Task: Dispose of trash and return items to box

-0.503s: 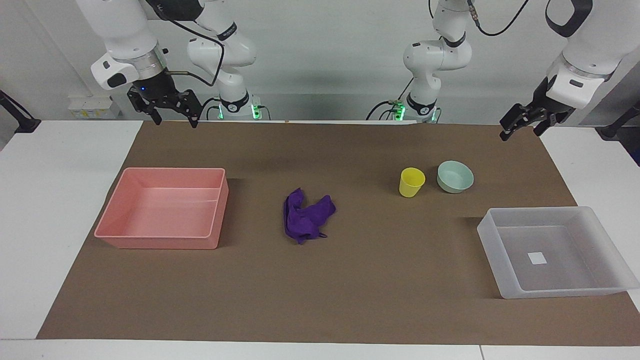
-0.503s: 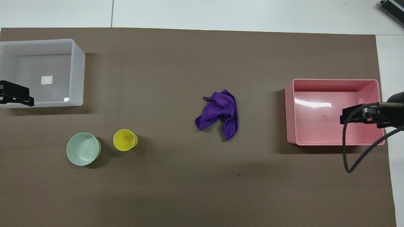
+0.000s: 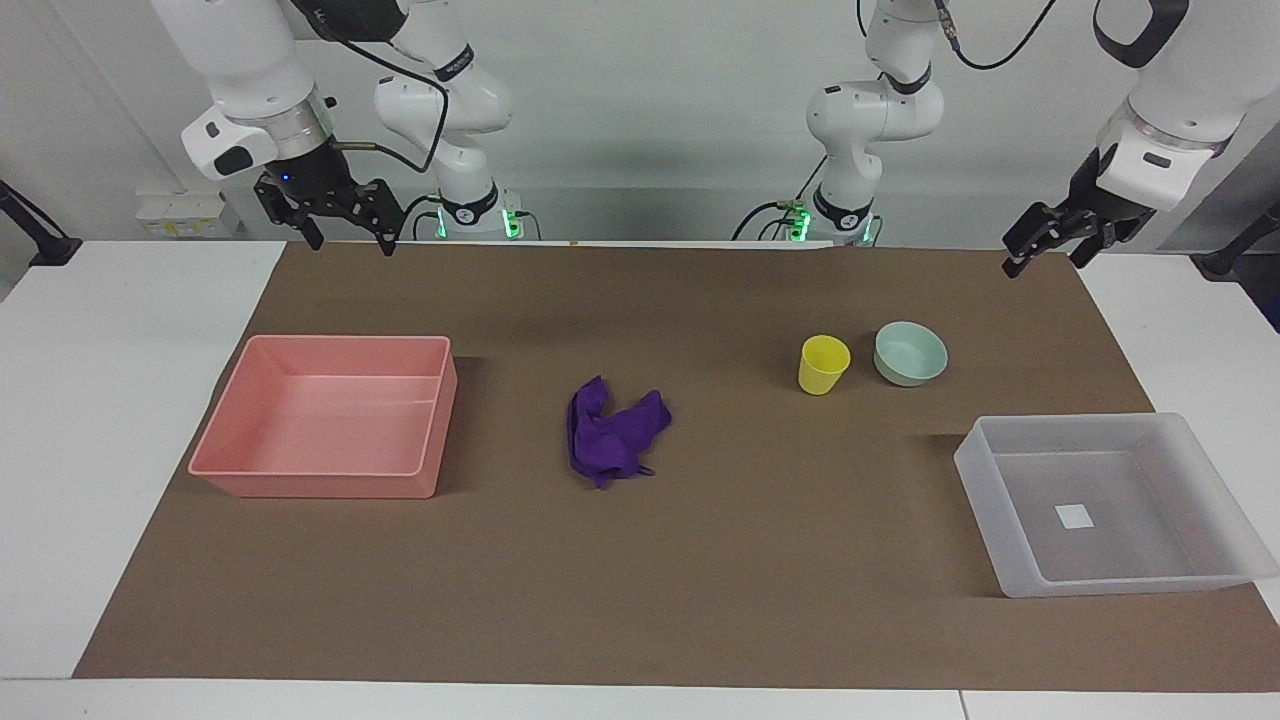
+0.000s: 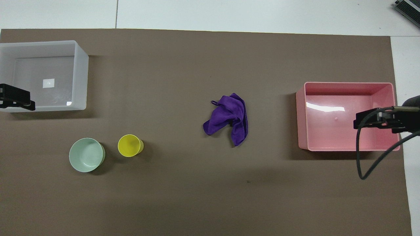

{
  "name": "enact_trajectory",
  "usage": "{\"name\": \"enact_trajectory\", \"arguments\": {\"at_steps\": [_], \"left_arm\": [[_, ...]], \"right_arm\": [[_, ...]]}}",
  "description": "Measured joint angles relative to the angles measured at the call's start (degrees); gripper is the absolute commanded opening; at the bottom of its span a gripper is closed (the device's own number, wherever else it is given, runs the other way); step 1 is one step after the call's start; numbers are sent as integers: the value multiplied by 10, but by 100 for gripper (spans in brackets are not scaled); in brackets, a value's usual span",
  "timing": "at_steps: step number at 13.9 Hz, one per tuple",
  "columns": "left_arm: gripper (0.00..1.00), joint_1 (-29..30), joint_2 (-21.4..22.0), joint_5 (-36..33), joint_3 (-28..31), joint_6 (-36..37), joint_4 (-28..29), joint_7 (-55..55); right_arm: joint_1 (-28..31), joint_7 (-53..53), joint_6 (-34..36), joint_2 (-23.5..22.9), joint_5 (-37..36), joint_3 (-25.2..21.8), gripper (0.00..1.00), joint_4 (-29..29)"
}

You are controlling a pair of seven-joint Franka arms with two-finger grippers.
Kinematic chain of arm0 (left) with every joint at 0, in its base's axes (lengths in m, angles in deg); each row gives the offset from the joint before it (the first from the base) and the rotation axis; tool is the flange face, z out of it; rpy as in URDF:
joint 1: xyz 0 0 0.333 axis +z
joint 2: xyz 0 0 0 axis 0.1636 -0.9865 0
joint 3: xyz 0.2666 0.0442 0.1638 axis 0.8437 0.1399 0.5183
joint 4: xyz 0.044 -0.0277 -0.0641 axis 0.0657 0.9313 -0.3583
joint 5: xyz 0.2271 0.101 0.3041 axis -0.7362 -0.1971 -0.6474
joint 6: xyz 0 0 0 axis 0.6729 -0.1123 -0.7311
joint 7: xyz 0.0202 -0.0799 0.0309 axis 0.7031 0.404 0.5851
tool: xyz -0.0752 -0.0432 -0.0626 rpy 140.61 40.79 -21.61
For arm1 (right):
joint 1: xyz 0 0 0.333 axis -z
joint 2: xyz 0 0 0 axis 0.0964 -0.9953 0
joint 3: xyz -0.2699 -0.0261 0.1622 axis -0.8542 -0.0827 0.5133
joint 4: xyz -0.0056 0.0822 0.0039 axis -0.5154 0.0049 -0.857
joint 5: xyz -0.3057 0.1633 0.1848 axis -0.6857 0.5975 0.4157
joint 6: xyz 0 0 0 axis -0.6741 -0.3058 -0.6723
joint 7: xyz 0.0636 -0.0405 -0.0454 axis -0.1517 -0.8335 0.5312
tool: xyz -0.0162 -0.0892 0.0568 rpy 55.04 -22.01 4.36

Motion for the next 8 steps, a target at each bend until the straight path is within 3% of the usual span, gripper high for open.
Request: {"name": "enact_trajectory", "arguments": {"at_steps": [8], "left_arm": [[100,0,0,0,0,13,0,0]], "right_arm": [[1,0,0,0,0,0,100,0]]}}
